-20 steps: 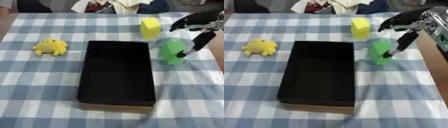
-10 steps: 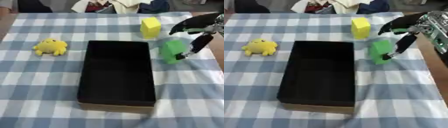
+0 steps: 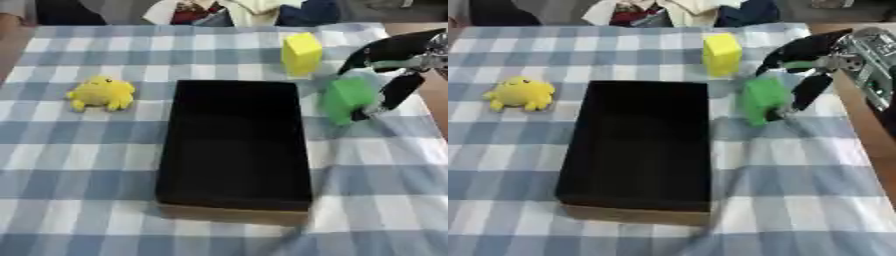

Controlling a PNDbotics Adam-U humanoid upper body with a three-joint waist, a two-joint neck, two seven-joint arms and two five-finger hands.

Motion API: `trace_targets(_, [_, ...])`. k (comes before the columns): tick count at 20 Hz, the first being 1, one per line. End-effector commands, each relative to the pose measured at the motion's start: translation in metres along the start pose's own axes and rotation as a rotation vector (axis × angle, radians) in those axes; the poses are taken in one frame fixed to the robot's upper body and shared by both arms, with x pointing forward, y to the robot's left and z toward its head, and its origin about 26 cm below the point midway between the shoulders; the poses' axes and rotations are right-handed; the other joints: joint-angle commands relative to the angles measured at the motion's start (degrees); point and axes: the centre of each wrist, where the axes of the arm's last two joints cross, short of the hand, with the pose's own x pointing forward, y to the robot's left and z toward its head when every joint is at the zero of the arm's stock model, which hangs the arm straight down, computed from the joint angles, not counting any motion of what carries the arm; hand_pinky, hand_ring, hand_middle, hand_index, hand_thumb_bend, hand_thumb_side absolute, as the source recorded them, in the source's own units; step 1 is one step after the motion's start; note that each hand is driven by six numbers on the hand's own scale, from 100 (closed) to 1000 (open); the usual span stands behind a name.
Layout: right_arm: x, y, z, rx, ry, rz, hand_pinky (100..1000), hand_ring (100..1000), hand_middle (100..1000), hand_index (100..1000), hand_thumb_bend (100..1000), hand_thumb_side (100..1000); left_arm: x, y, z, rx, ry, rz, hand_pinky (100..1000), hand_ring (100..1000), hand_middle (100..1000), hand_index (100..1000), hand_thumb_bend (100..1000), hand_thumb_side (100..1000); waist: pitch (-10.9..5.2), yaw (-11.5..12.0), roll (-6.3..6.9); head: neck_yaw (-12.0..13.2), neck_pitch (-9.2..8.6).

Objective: Pick up objects on the table and place them in the box.

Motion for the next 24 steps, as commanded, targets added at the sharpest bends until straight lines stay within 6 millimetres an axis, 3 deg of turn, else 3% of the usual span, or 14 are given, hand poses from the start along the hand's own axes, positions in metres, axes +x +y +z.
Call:
trace_targets(1, [-0.008,-0.007,0.010,0.129,-0.093,0.081,1000,968,861,879,437,690,0.006,0.004,-0.009,0.002,-0.041,-0.007,576,670,672,832,100,908,-1.13,0.0,0.01,-0.1,-0.43])
trace_targets(6, [-0.007,-0.013,0.014,0.103,-0.094,0.056,1000,959,835,810,261,646,0.006,0.004,-0.009,-0.002,-0.043,-0.009,576,670,671,831,100,900,-1.21,-0.1,-0.10,-0.1,-0.50])
trace_targets(10, [-0.006,-0.014,0.014,0.100,-0.099,0.034,1000,955,825,792,175,657,0.006,0.004,-0.009,-0.006,-0.043,-0.010,576,670,671,831,100,905,-1.23,-0.2,-0.19,-0.1,-0.43])
trace_targets(20, [-0.003,-0.035,0.028,0.016,-0.069,0.035,989,935,771,732,124,580,0.005,0.005,-0.009,-0.009,-0.043,-0.017,576,671,672,831,100,896,-1.55,-0.6,-0.28,0.0,-0.21])
trace_targets(23, [0.001,-0.047,0.035,-0.029,-0.060,0.053,984,928,768,731,100,460,0.005,0.006,-0.009,-0.010,-0.044,-0.020,575,671,672,831,100,887,-1.69,-0.8,-0.34,0.0,-0.13])
trace_targets(24, [0.003,-0.050,0.038,-0.042,-0.059,0.056,984,928,768,731,100,460,0.005,0.006,-0.009,-0.011,-0.043,-0.021,575,671,672,831,100,887,-1.72,-0.8,-0.36,0.0,-0.10])
